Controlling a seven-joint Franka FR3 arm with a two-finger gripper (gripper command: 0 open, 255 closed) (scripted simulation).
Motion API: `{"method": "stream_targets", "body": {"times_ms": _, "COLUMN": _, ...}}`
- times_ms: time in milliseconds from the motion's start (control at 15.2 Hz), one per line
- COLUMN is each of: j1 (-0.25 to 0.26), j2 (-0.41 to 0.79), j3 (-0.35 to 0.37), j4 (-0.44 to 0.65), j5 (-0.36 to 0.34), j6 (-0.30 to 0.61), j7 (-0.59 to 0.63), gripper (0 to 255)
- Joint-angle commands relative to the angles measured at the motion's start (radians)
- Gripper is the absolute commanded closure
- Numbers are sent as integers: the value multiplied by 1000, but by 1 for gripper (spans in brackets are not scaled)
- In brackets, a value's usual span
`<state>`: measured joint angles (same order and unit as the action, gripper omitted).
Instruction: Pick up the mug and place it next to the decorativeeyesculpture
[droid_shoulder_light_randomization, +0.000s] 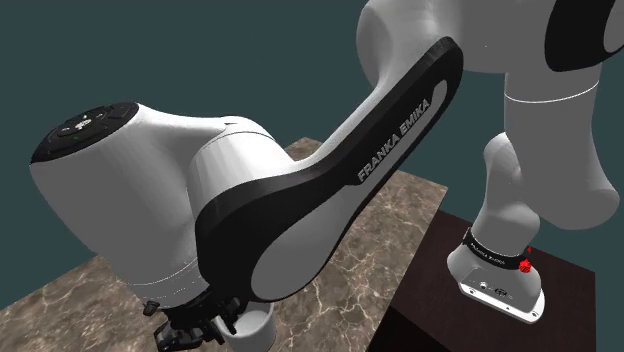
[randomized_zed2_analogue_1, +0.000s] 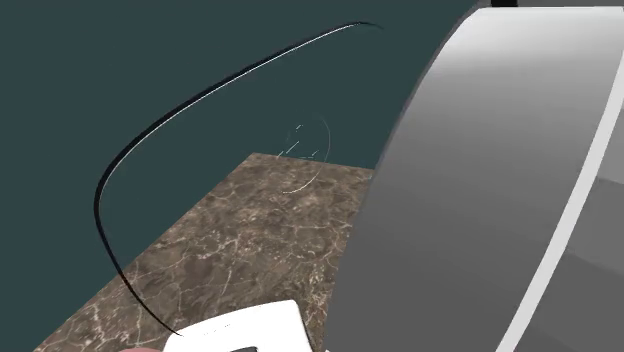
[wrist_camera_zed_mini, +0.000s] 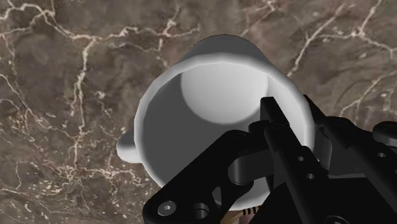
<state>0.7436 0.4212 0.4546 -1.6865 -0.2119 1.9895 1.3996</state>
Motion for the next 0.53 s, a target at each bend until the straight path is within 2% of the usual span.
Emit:
{"method": "stream_targets", "body": {"times_ms": 0, "j1": 2, "j2": 9, "j3": -2, "j4": -4, "j5": -4, "j6": 12, "j7": 2, "gripper": 255}}
{"method": "stream_targets", "body": {"times_ms": 396, "j1": 2, "j2": 9, "j3": -2, "j4": -4, "j5": -4, "j6": 12, "j7": 2, "gripper": 255}}
{"method": "stream_targets", "body": {"times_ms": 462, "j1": 2, "j2": 9, "j3": -2, "j4": -4, "j5": -4, "j6": 12, "j7": 2, "gripper": 0}}
